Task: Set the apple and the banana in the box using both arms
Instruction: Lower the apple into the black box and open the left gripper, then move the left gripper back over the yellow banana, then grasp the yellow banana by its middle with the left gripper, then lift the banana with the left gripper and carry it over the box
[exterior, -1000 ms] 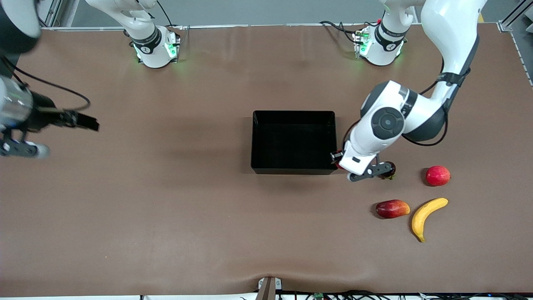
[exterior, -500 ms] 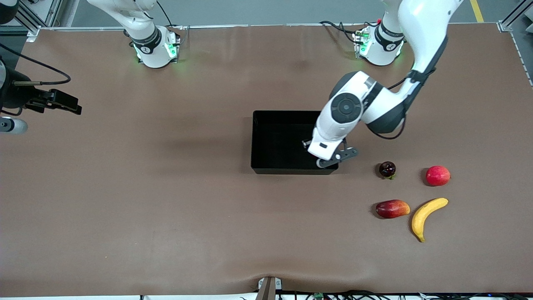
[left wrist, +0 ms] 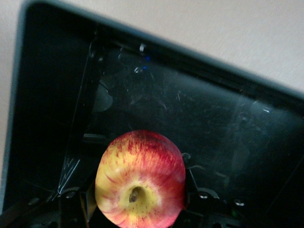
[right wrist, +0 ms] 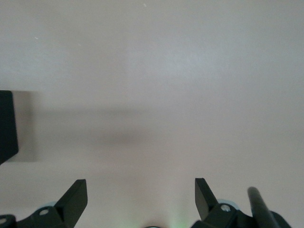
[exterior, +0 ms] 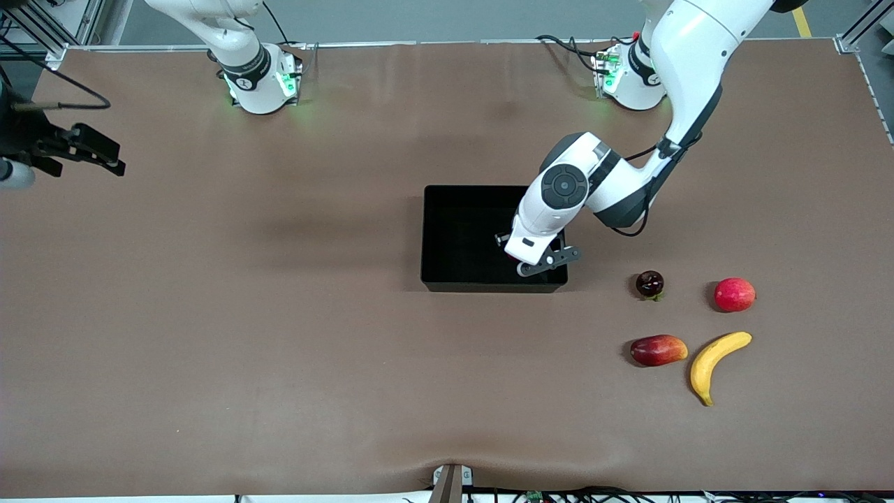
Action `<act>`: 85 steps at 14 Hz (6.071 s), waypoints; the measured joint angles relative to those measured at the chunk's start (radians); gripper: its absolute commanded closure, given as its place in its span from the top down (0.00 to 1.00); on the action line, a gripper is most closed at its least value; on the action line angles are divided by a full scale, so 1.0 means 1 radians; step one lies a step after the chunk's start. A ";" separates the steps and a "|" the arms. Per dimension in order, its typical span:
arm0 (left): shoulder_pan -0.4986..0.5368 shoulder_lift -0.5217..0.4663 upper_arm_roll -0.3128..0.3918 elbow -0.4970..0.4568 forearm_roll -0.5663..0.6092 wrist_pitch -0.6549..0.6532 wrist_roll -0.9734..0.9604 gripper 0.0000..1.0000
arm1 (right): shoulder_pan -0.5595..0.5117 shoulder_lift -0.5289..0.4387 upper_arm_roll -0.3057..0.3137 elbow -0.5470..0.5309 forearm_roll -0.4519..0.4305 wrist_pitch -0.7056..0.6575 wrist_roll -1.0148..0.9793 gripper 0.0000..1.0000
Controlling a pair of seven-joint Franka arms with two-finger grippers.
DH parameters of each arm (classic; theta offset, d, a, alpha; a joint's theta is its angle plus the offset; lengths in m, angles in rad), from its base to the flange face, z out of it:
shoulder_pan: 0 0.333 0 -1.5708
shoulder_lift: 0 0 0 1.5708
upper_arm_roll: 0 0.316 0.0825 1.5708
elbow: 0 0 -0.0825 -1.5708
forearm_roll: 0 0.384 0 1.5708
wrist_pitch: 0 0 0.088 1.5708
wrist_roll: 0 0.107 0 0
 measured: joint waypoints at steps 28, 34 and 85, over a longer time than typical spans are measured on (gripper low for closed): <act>-0.005 -0.080 0.009 0.152 0.086 -0.252 0.112 1.00 | 0.034 0.033 -0.111 0.043 0.033 -0.047 -0.061 1.00; 0.221 -0.088 0.010 0.217 0.086 -0.286 0.449 1.00 | 0.035 0.033 -0.111 0.041 0.033 -0.052 -0.062 1.00; 0.533 0.110 -0.155 0.518 0.252 -0.341 1.307 0.00 | 0.024 0.034 -0.113 0.037 0.033 -0.073 -0.062 1.00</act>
